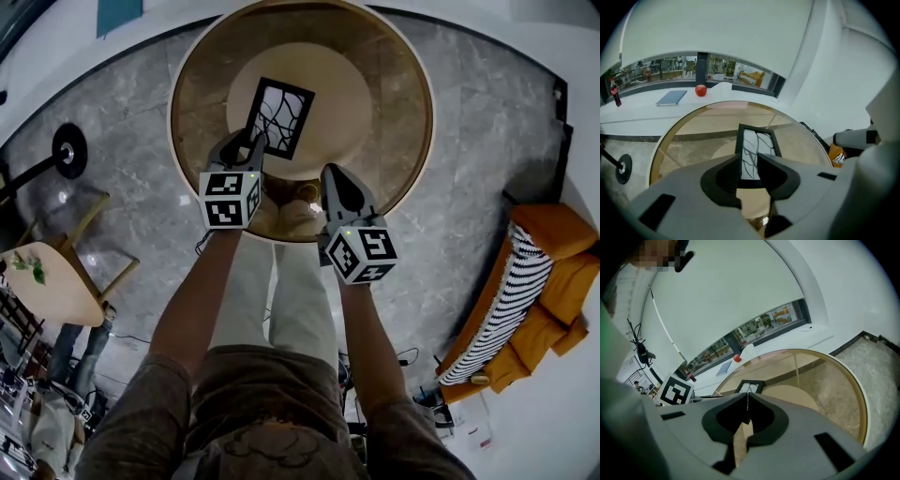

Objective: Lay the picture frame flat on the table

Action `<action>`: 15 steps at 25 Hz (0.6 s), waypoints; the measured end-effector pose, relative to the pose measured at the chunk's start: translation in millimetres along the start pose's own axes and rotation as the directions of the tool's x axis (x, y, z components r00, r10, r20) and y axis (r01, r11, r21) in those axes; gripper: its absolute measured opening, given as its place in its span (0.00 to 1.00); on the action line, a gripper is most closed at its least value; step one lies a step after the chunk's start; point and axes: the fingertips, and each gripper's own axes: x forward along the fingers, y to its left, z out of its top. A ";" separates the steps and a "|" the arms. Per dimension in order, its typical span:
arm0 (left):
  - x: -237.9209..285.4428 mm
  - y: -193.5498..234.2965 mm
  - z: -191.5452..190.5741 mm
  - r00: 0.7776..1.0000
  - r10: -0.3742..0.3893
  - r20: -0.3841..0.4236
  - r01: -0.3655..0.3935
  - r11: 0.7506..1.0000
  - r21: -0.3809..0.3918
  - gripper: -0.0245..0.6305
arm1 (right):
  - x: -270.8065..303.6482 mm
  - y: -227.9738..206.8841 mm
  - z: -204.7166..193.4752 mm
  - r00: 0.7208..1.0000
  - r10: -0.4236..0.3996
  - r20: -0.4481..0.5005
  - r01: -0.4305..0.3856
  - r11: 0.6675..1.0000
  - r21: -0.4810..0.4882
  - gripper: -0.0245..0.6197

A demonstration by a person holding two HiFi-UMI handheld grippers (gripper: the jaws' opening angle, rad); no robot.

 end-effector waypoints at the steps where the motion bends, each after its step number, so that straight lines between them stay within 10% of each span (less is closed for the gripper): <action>1: -3.8 -2.3 1.9 1.000 -0.001 0.001 0.001 1.000 -0.003 0.19 | -2.6 1.9 1.5 1.000 0.000 -0.001 0.000 1.000 0.000 0.07; 15: -103.3 -53.8 69.8 0.996 -0.074 0.053 0.077 0.995 -0.067 0.07 | -62.7 47.3 52.3 1.000 -0.007 0.018 0.008 1.000 -0.015 0.07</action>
